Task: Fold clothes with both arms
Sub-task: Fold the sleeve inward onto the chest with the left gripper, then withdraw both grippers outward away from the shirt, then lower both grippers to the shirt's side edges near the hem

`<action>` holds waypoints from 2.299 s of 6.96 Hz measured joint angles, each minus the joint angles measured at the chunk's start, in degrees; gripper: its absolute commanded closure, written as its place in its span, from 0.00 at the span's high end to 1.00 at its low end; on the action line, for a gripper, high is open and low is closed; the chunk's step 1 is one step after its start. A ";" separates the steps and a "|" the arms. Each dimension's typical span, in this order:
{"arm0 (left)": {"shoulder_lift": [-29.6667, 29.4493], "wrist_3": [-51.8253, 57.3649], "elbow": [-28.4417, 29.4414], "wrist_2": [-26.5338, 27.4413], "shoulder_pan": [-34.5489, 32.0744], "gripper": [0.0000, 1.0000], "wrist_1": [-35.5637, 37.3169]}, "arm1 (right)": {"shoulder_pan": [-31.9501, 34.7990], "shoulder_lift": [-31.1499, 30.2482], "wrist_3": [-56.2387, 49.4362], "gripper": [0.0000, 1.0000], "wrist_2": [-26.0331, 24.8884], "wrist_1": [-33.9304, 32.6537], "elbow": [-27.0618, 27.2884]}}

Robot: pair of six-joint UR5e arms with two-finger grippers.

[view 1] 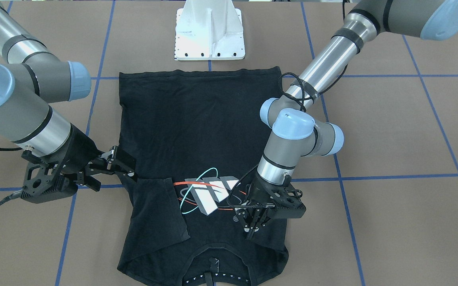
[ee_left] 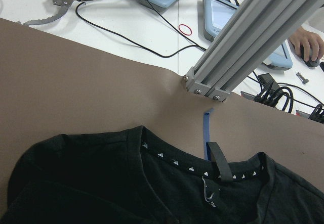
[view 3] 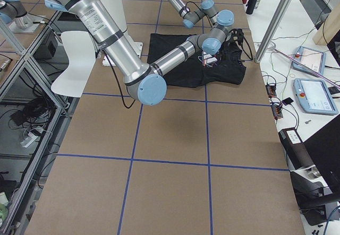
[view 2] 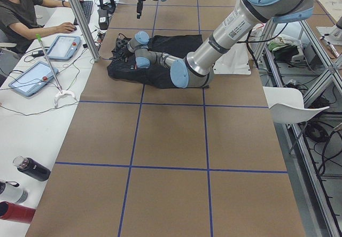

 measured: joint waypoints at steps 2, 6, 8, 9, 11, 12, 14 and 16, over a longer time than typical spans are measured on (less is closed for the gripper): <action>-0.08 -1.59 -0.09 -0.39 -0.79 0.99 -2.92 | 0.01 0.00 0.02 1.00 0.00 0.00 0.00; 9.18 -2.16 -12.76 -11.91 -3.20 0.99 -2.88 | 0.09 -1.07 1.69 1.00 2.47 0.00 0.50; 19.30 -3.72 -25.67 -22.08 -4.56 0.99 0.02 | 0.16 -4.24 5.02 1.00 6.23 0.00 2.97; 23.37 -4.38 -31.60 -27.67 -5.48 0.99 3.71 | 0.18 -8.10 5.94 1.00 7.26 -0.10 6.46; 35.78 -5.86 -47.18 -31.92 -6.15 0.99 7.28 | -0.04 -17.51 8.88 1.00 9.30 -0.02 14.62; 41.36 -9.61 -53.86 -32.32 -5.92 0.99 7.32 | -0.97 -21.49 10.98 1.00 10.22 0.35 18.51; 48.29 -18.72 -59.29 -28.86 -0.64 0.99 2.50 | -4.61 -30.74 14.18 1.00 10.02 8.25 22.53; 53.08 -21.65 -60.09 -22.16 7.61 0.99 -2.52 | -7.48 -37.89 18.93 1.00 9.65 17.92 23.32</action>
